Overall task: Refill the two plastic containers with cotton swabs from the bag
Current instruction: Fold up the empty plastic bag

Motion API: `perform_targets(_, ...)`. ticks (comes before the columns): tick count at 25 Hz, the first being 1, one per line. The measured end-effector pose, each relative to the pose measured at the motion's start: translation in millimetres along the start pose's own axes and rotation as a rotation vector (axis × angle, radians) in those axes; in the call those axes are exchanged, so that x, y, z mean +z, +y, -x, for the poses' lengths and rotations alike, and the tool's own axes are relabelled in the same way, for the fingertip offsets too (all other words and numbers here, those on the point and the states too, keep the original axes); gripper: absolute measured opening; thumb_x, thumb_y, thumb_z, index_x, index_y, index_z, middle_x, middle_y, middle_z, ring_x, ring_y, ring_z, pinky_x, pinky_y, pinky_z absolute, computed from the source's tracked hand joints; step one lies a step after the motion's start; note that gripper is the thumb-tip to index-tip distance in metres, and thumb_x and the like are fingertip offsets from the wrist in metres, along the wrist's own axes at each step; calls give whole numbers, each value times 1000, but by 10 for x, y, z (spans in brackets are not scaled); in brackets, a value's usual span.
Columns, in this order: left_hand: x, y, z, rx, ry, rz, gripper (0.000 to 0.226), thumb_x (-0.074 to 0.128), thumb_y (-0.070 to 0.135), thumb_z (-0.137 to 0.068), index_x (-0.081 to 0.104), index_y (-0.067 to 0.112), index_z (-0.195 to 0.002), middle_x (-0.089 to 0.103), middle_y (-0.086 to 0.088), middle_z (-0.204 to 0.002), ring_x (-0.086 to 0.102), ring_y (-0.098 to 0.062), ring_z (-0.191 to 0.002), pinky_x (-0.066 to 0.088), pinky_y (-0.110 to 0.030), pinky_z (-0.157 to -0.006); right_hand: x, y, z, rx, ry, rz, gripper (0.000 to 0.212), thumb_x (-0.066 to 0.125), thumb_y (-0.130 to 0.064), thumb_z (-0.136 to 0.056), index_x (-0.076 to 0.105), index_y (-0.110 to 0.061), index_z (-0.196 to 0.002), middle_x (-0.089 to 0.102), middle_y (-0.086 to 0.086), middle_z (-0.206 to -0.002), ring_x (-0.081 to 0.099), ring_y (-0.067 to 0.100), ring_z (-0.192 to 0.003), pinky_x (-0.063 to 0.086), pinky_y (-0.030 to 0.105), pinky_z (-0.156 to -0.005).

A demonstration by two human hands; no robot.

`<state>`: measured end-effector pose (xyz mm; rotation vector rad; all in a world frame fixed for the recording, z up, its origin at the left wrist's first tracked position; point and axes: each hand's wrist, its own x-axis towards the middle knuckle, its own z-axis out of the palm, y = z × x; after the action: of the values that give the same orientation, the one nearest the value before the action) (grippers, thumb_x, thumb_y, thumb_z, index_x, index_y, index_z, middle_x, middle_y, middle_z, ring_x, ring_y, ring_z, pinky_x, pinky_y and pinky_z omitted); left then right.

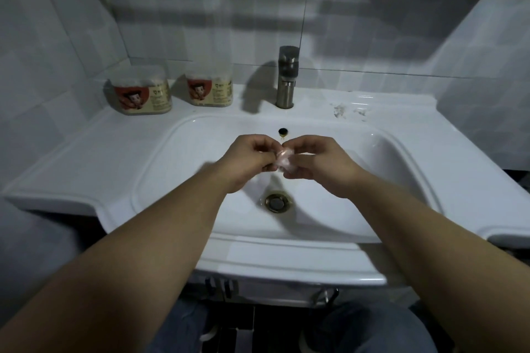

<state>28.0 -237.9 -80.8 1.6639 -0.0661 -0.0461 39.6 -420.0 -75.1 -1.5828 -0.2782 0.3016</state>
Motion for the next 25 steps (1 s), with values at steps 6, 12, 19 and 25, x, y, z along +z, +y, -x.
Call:
perform_targets(6,51,57,32,6,9,94,20,66,-13,-88,75,4,-82,75,-10,-86,75,-20,-84,61,-27,-82,-82,-29,-28,17,-28,-119,7,66,10,-87,68,14,-93,65,19,-89,66,28,-84,57,29,-83)
perform_targets(12,100,59,78,44,30,74,22,74,-8,-86,66,11,-94,65,-16,-105,71,-28,-92,62,-32,-78,-59,-47,-27,41,125,-154,22,68,16,-83,64,-3,-94,68,13,-80,65,28,-73,59,34,-74)
perform_targets(19,169,180,114,40,131,-54,13,83,-1,-81,73,8,-83,72,-13,-96,75,-28,-88,62,-28,-77,-142,-247,71,209,-26,-216,9,63,2,-94,69,7,-89,72,22,-93,72,31,-90,60,32,-86)
perform_targets(25,524,662,201,69,9,24,23,69,-11,-86,75,11,-89,73,-12,-92,73,-21,-86,61,-25,-82,-425,-612,346,82,128,-254,25,57,22,-85,59,-3,-90,64,17,-83,68,28,-78,61,32,-73)
